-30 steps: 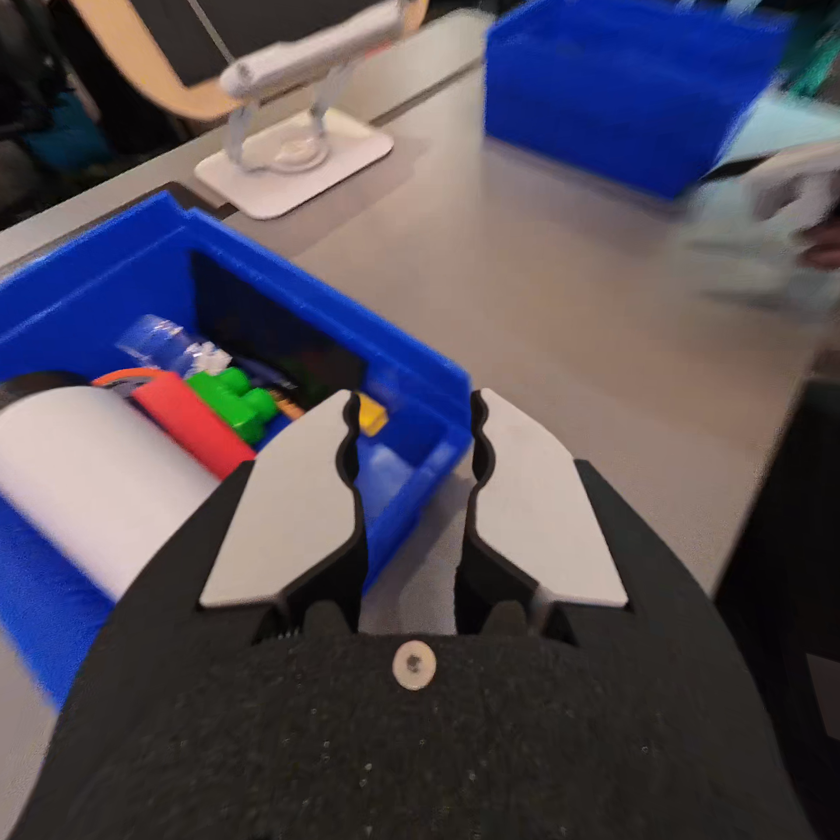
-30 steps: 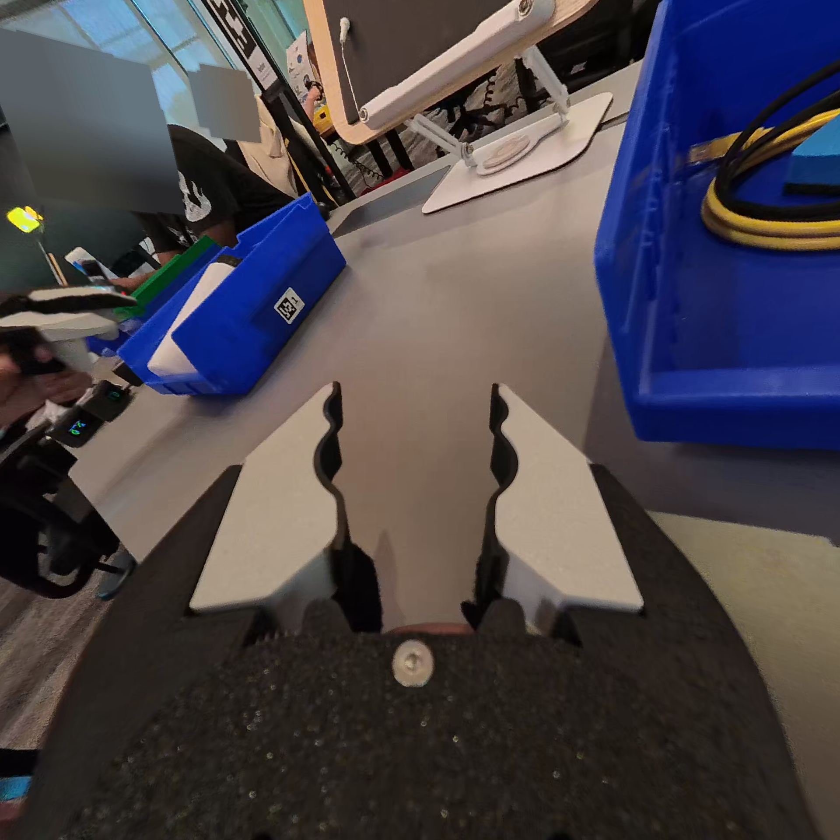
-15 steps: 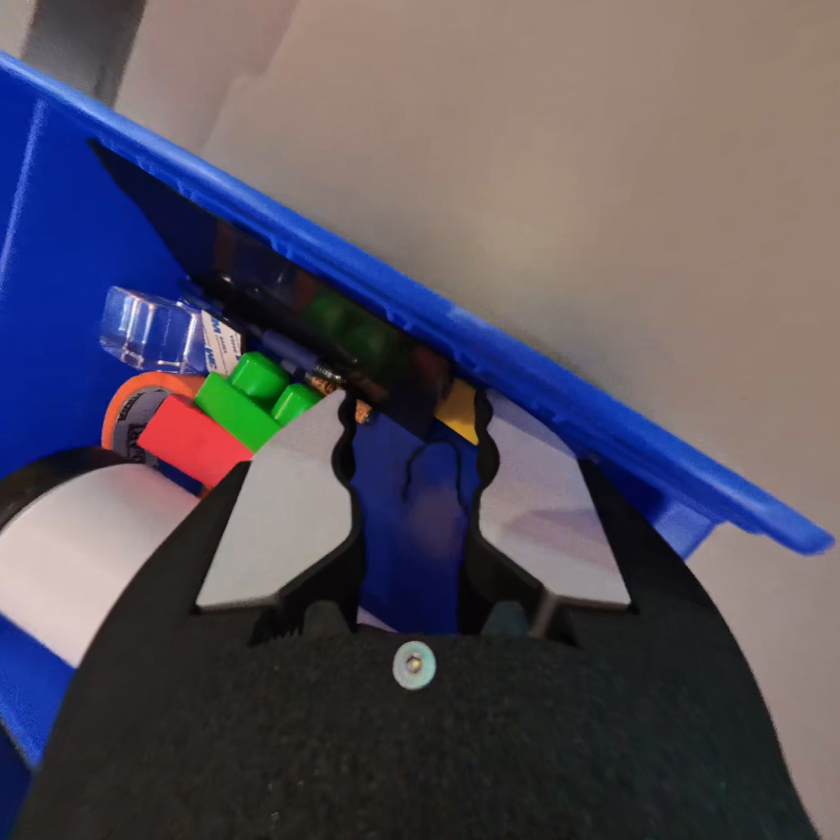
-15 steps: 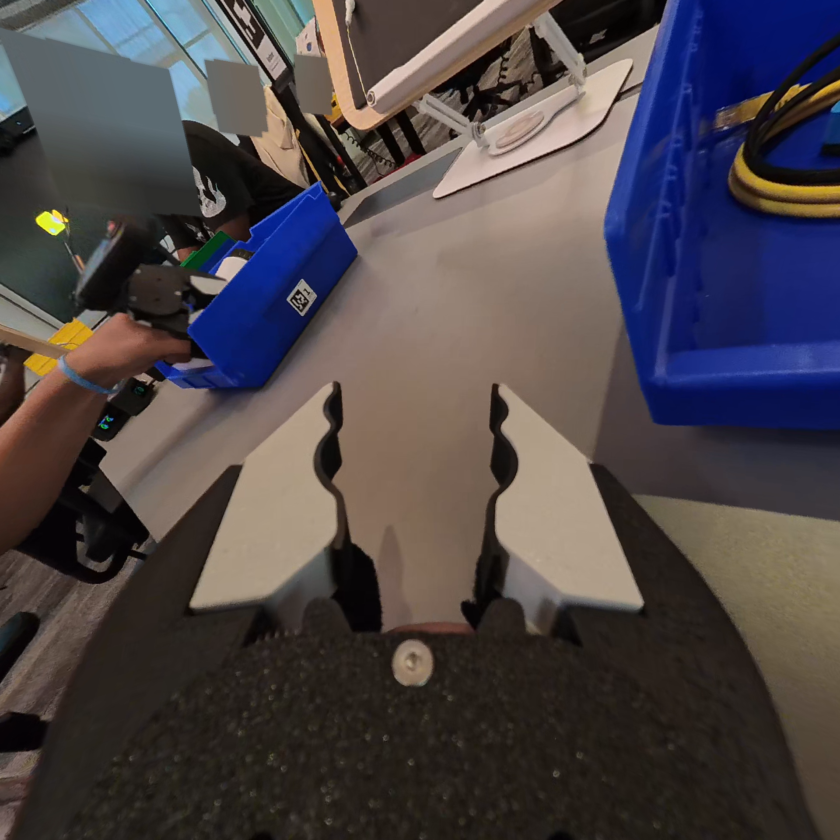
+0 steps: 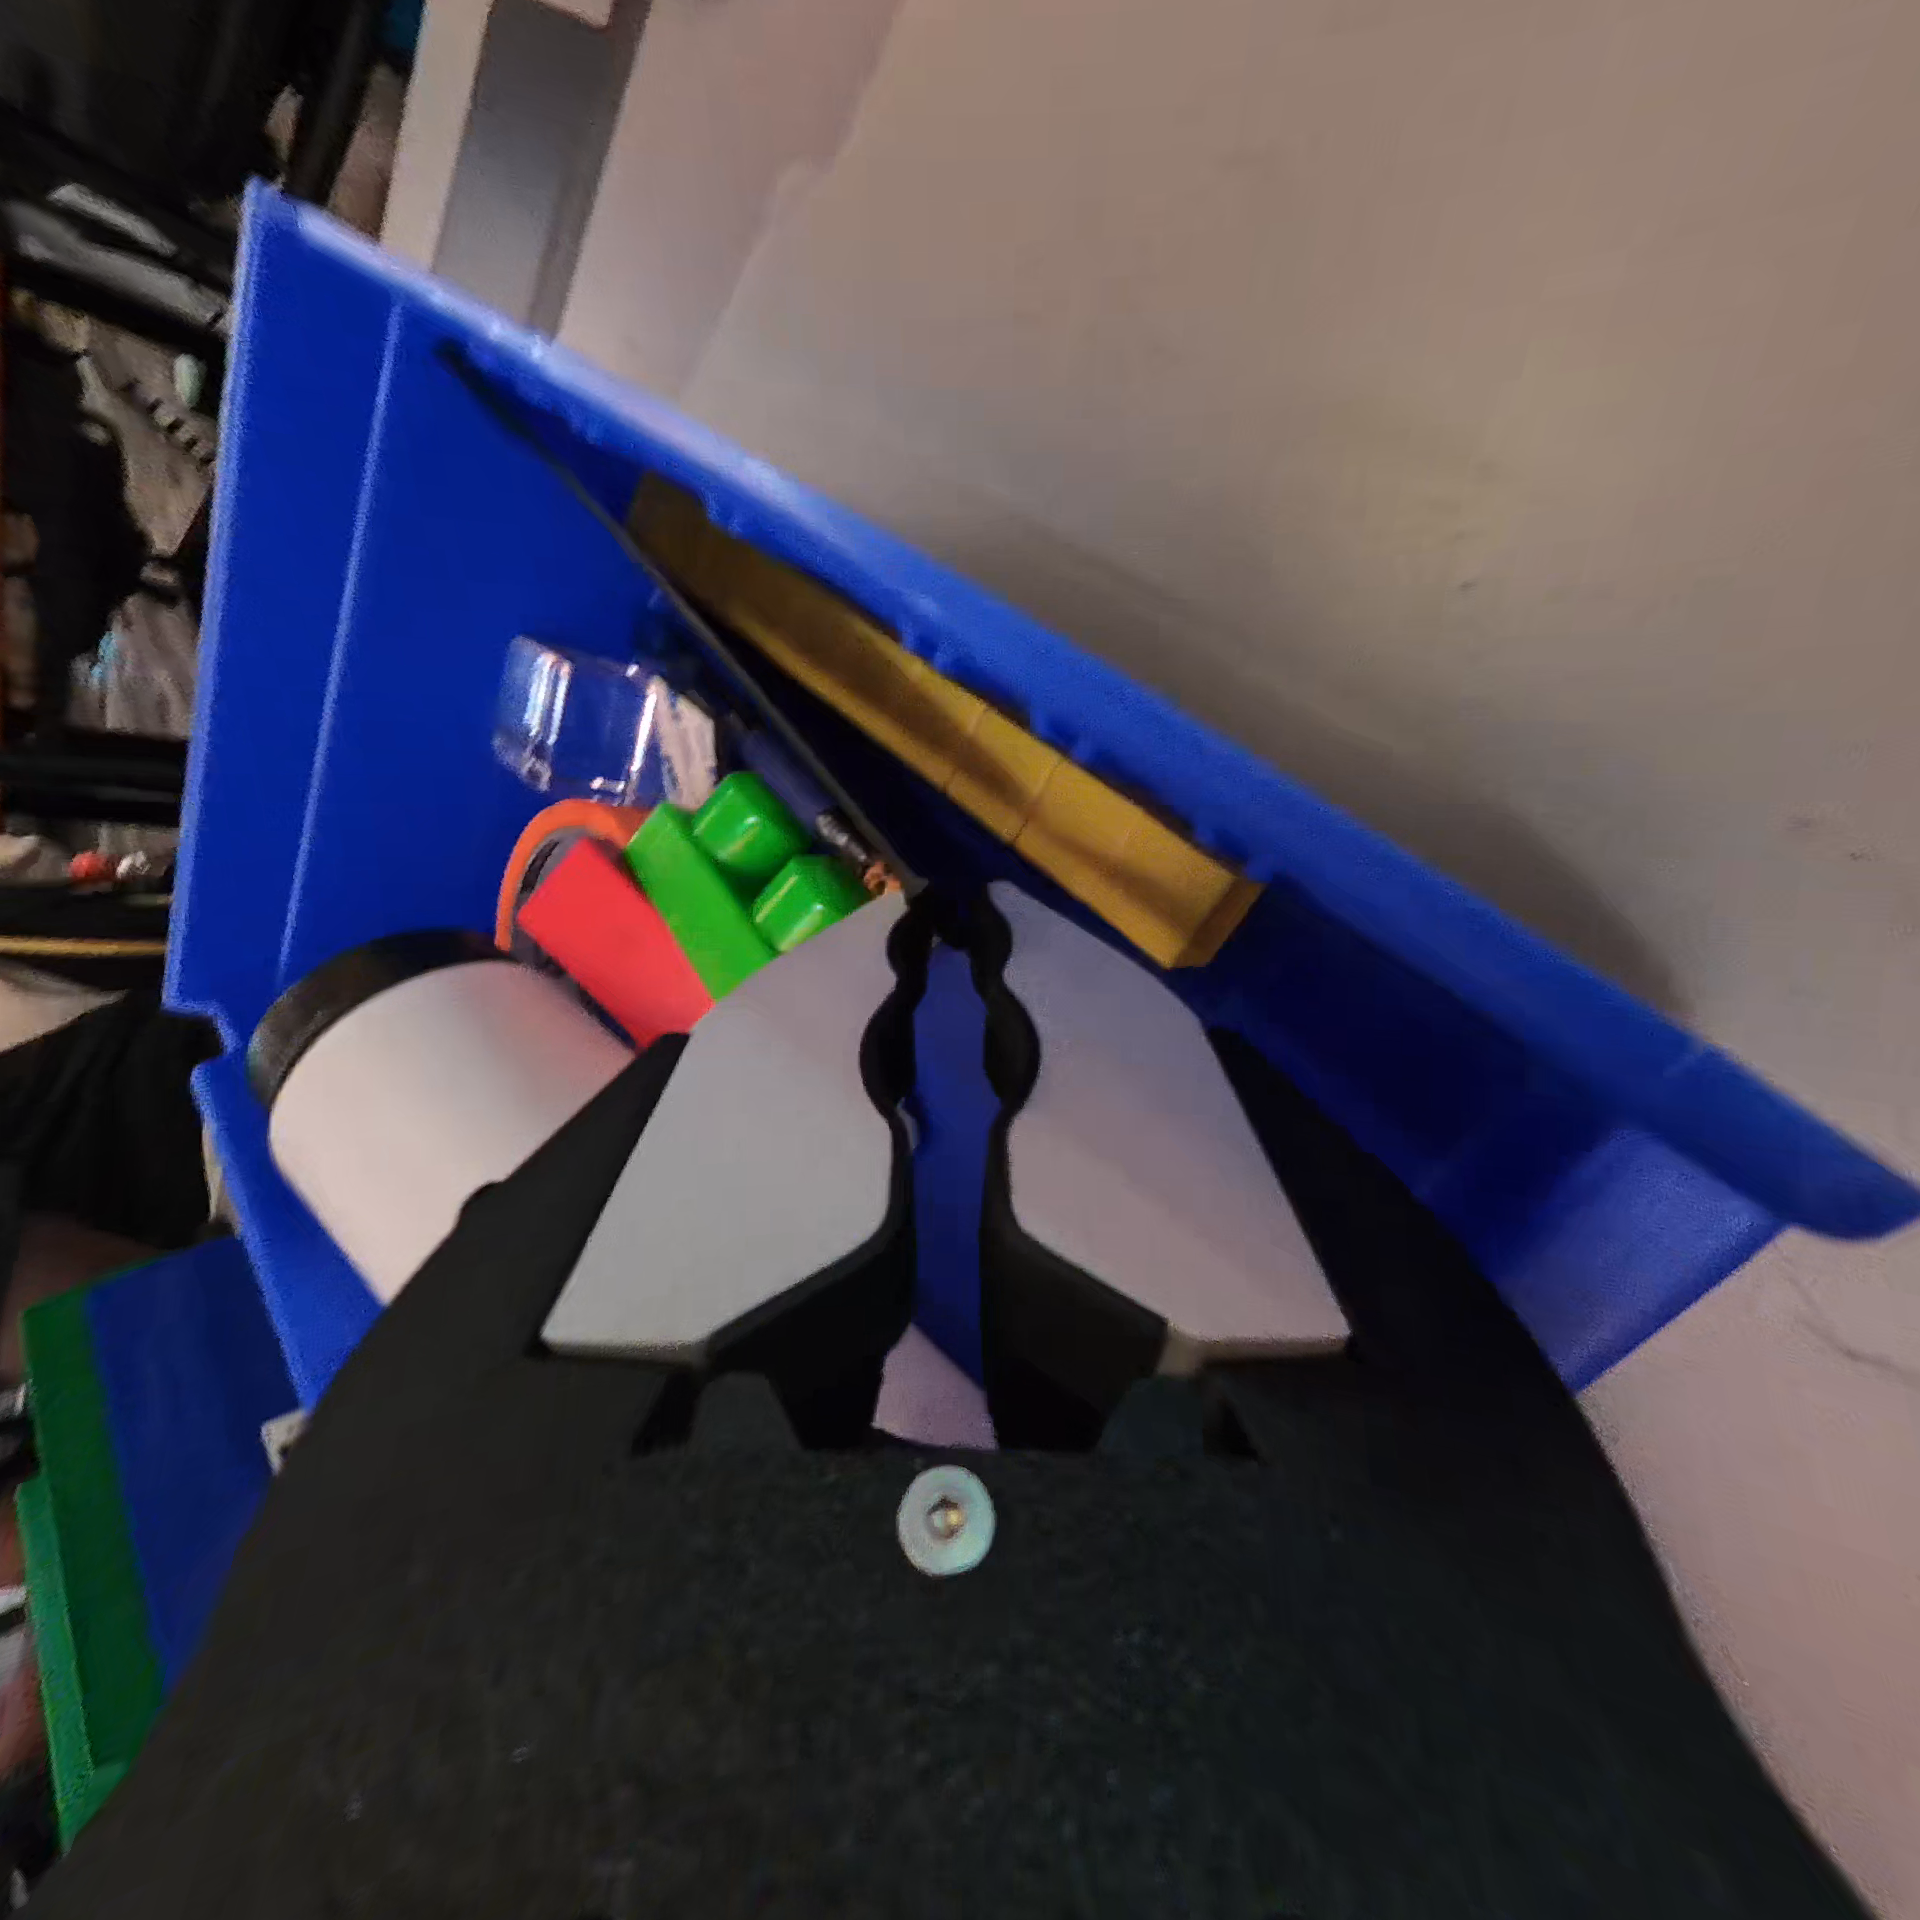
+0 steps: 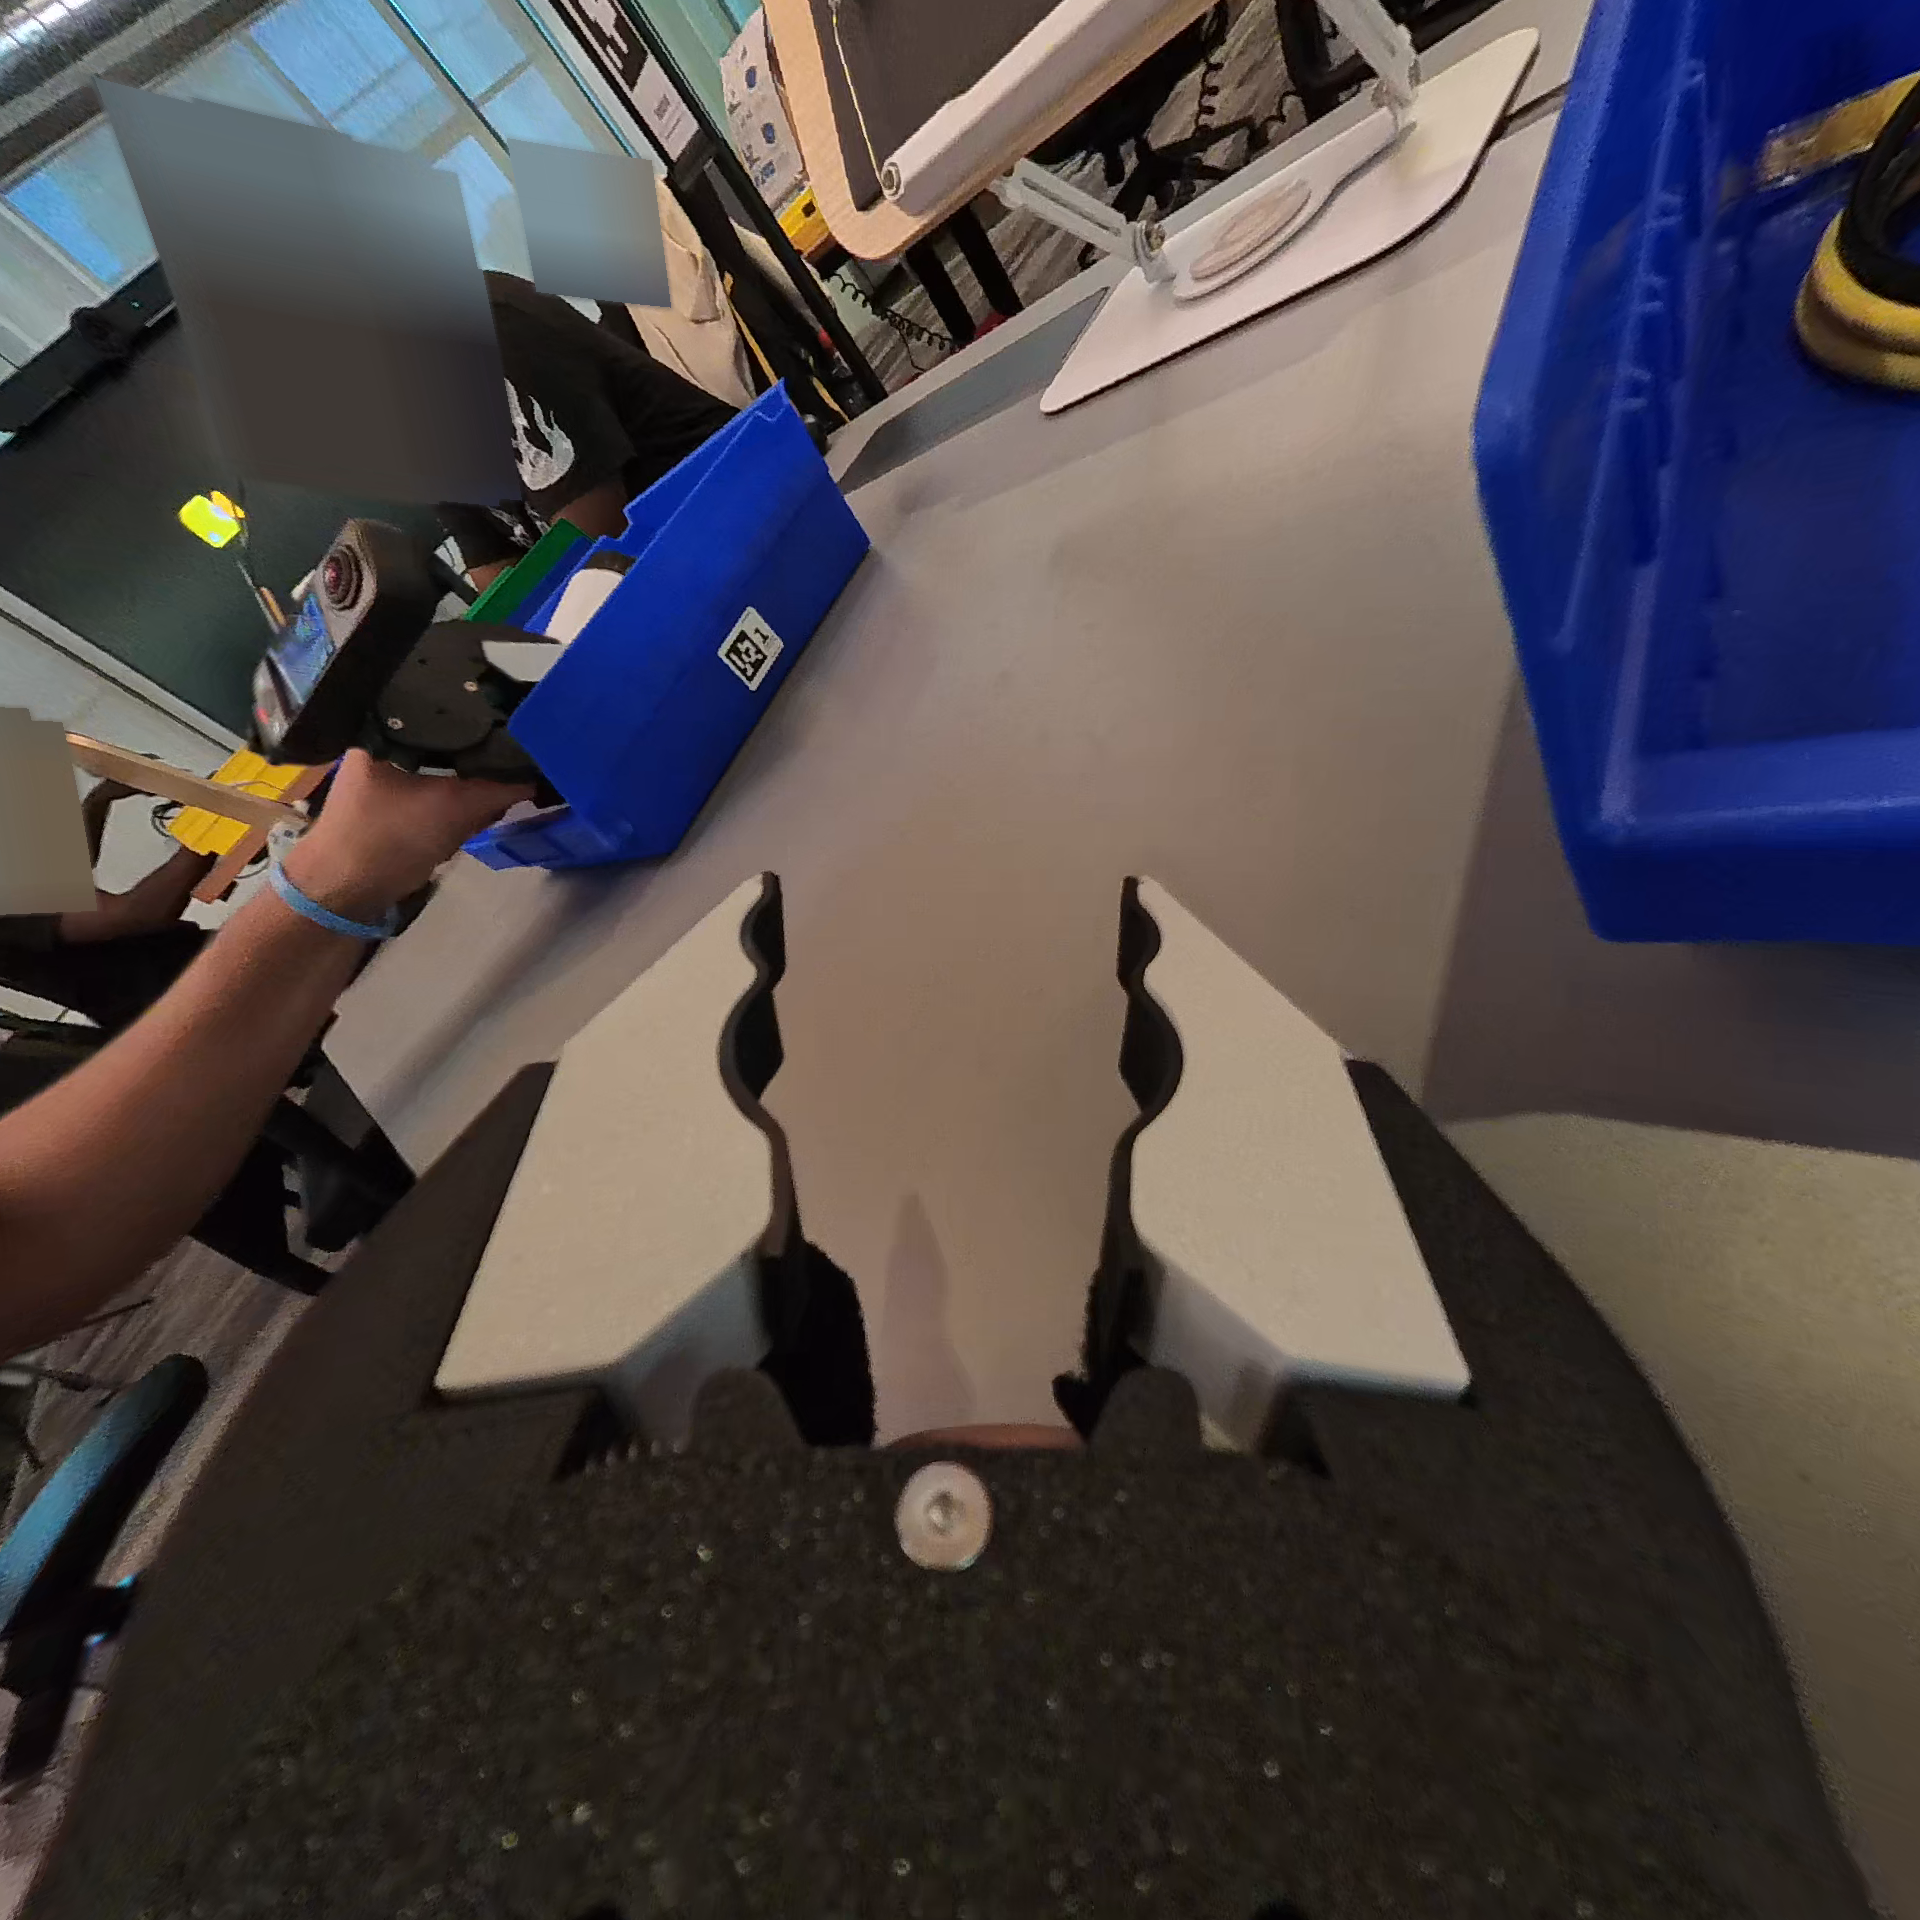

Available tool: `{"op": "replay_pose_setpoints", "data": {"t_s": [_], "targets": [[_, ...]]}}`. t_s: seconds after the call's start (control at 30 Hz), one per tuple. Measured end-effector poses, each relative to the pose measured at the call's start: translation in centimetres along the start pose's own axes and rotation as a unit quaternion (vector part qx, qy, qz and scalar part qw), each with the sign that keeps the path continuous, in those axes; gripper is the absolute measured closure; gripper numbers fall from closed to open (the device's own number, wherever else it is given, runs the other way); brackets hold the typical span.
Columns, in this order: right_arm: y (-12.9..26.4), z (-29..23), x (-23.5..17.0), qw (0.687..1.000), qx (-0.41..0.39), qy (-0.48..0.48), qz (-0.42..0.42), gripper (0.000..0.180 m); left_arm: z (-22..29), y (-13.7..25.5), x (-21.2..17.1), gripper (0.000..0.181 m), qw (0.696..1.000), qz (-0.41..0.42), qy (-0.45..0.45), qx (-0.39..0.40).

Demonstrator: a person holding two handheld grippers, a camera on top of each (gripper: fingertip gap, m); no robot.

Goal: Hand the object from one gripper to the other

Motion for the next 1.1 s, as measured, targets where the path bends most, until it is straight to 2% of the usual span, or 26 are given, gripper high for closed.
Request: {"op": "replay_pose_setpoints", "data": {"t_s": [0.27,0.5,0.67,0.73,0.8,0.9,0.97,1.03,1.1], "targets": [[0.1,-1.1,-0.5,1.0,0.021,-0.012,-0.008,0.117,-1.5,2.7,0.7,0.177,0.991,0.054,0.104,0.071],[-0.4,-3.0,-0.9,0.999,0.038,0.021,-0.007,0.119,-2.8,7.8,2.1,0.178,0.978,0.106,0.105,0.147],[-1.4,-5.4,-1.8,0.993,0.051,0.106,-0.015,0.12,-3.1,12.4,2.7,0.178,0.959,0.186,0.161,0.143],[-1.7,-6.8,-2.2,0.988,0.064,0.137,-0.014,0.121,-2.8,14.1,3.3,0.178,0.947,0.244,0.18,0.11],[-2.0,-8.9,-1.9,0.983,0.101,0.154,-0.002,0.121,-1.9,15.8,4.0,0.179,0.92,0.32,0.222,0.048],[-3.1,-12.5,-1.6,0.968,0.187,0.166,0.005,0.121,1.1,17.8,5.5,0.179,0.85,0.433,0.29,-0.08],[-4.2,-14.9,-0.9,0.958,0.254,0.134,0.002,0.12,3.7,18.5,6.5,0.179,0.787,0.49,0.335,-0.169],[-5.6,-17.0,-0.3,0.945,0.316,0.081,-0.015,0.118,6.5,19.6,7.3,0.178,0.71,0.56,0.353,-0.242],[-6.5,-18.8,-0.2,0.928,0.37,0.035,-0.027,0.12,8.9,19.9,7.9,0.179,0.642,0.592,0.379,-0.307]]}}
Point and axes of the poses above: each gripper's, where its closed fingertips meet, y back along the fingers, x out of its top, z = x × y across the jaws, the point moved 2 cm from there along y, back along the fingers, and after that the axes turned 9 degrees about -x, right-handed, at the moved point
